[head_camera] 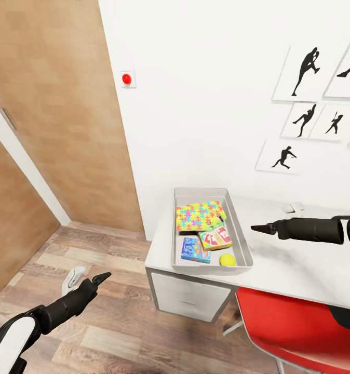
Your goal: Put all the toys in the child's room - the three board games (two on the bed and one on the table), the two jigsaw puzzles on the table, and the tennis ball on the table - inside the toy box on the table in the child's room.
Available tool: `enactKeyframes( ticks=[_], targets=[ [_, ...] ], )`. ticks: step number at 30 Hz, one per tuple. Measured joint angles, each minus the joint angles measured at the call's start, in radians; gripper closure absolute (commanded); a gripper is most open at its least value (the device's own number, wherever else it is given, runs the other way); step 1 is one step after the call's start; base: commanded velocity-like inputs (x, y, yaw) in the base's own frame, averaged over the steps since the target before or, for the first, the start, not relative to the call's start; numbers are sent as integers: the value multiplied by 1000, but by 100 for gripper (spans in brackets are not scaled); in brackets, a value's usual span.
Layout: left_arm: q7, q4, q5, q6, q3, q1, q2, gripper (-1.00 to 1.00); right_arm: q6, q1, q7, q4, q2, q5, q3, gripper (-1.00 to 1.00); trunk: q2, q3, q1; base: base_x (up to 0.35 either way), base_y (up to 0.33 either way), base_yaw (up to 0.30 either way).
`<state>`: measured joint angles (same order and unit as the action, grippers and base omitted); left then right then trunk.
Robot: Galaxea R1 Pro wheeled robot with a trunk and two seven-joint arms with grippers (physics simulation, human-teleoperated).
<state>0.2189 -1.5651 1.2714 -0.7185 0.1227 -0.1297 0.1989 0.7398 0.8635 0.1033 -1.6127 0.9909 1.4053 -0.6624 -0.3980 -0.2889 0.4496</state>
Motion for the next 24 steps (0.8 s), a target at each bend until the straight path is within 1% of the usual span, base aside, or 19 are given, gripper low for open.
enactKeyframes(
  ticks=[7,20,24],
  targets=[
    [0,1,-3,1,-1,0,0,-100,0,0,-11,0,-4,0,1,-100,0,12,0,-70,0,0],
    [1,26,-4,1,-1,-1,-1,-100,-1,2,-27,0,-8,0,1,-100,0,33,0,-15,0,0],
    [1,32,-4,1,0,-1,-1,-100,0,5,-33,0,-8,0,11,-100,0,40,0,-3,0,0]
  ],
)
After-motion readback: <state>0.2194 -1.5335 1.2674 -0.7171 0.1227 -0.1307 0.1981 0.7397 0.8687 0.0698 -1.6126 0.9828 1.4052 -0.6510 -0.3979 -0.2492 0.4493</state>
